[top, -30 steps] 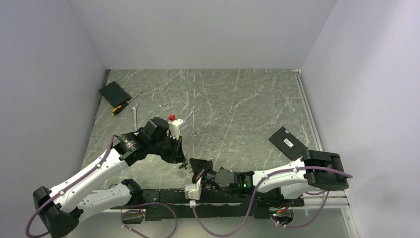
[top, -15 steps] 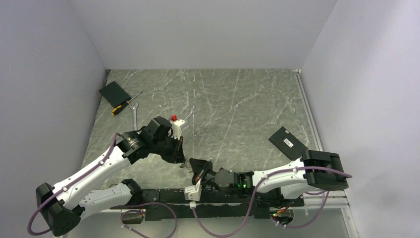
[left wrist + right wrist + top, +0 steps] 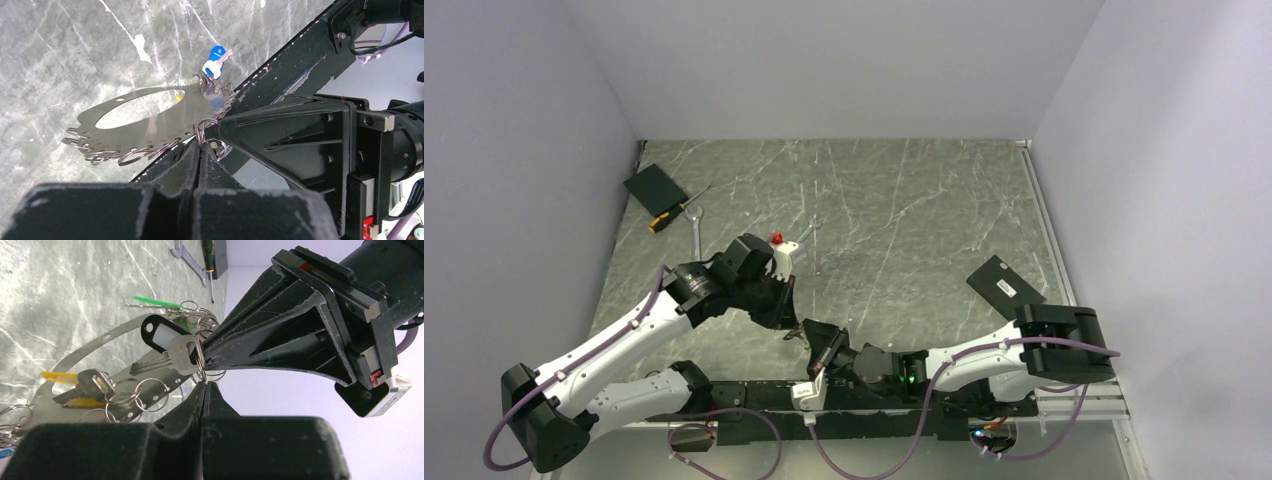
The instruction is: Put the keys on the keyring
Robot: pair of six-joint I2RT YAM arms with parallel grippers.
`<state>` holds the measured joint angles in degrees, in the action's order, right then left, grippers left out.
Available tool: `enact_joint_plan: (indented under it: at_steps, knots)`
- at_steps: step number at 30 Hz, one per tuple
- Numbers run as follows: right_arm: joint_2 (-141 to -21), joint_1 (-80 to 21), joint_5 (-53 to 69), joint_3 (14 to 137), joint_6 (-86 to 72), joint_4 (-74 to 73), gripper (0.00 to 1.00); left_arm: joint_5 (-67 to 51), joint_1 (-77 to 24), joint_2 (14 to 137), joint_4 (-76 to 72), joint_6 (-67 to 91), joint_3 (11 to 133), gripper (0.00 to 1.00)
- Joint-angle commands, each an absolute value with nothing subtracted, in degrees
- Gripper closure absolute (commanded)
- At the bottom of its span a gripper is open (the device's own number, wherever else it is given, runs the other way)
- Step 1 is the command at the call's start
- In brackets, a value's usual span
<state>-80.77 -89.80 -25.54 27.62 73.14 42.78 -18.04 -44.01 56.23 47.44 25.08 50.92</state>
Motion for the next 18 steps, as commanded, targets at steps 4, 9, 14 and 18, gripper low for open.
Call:
enact_joint_plan:
  at_steps: [4, 9, 14, 18]
  knots:
    - [-82.2, -90.2, -28.2, 27.4, 77.7, 53.3, 1.00, -18.9, -43.9, 56.1, 46.7, 24.4, 52.4, 1.00]
    - [-82.0, -90.2, -29.1, 27.2, 78.3, 55.2, 1.00, -18.4, -43.8, 55.2, 46.7, 24.8, 52.1, 1.00]
    - [-80.8, -90.3, -28.9, 26.8, 78.6, 56.5, 1.00, -17.7, -43.8, 54.4, 46.7, 25.2, 51.7, 1.00]
    - [-80.2, -90.5, -29.0, 26.6, 78.4, 56.4, 1.00, -17.4, -43.8, 53.9, 46.6, 25.4, 51.3, 1.00]
